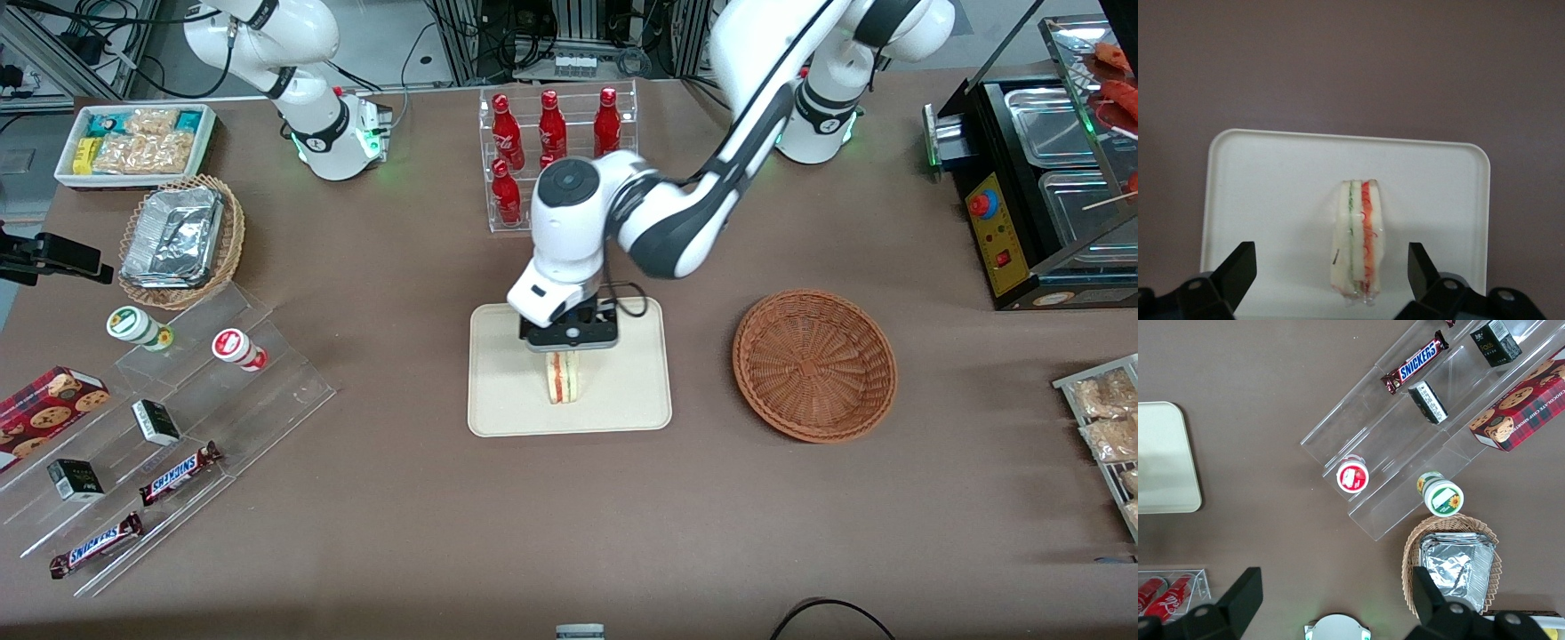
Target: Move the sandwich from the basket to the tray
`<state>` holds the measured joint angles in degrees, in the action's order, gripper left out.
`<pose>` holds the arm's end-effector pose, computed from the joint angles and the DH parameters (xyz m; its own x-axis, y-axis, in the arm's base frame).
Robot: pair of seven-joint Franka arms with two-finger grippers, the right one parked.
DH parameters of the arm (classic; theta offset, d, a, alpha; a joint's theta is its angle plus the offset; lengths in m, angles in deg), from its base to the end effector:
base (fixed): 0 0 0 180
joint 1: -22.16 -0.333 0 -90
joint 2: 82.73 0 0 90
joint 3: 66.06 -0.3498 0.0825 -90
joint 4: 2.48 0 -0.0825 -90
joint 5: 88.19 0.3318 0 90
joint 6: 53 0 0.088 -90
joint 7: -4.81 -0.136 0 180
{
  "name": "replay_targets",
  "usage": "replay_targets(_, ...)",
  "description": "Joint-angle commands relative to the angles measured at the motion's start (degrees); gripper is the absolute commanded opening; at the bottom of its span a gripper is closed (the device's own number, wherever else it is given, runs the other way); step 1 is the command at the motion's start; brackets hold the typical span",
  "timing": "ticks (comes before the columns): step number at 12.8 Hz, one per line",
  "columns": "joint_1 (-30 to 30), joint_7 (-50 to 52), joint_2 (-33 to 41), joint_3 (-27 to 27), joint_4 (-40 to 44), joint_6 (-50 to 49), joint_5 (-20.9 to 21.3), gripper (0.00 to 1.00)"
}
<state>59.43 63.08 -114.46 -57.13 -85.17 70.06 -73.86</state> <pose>0.5106 -0.4768 0.4079 0.9714 0.1225 0.2035 0.1143 -0.9921 0.0513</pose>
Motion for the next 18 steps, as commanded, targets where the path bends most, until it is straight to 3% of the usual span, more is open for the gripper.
replay_targets(1, -3.8, 0.9, 6.4, 0.2, -1.6, -5.3, -1.3, 1.00)
replay_targets(4, -9.6, -3.3, 12.1, 0.2, -1.6, -11.7, -4.3, 1.00)
replay_targets(8, -17.9, -19.8, 19.2, 0.2, -1.8, -22.0, -10.7, 1.00)
replay_targets(12, -26.4, -34.5, 26.4, 0.2, -5.2, -27.3, -12.2, 1.00)
replay_targets(18, -35.3, -51.5, 33.9, -0.1, -12.3, -27.5, -14.2, 1.00)
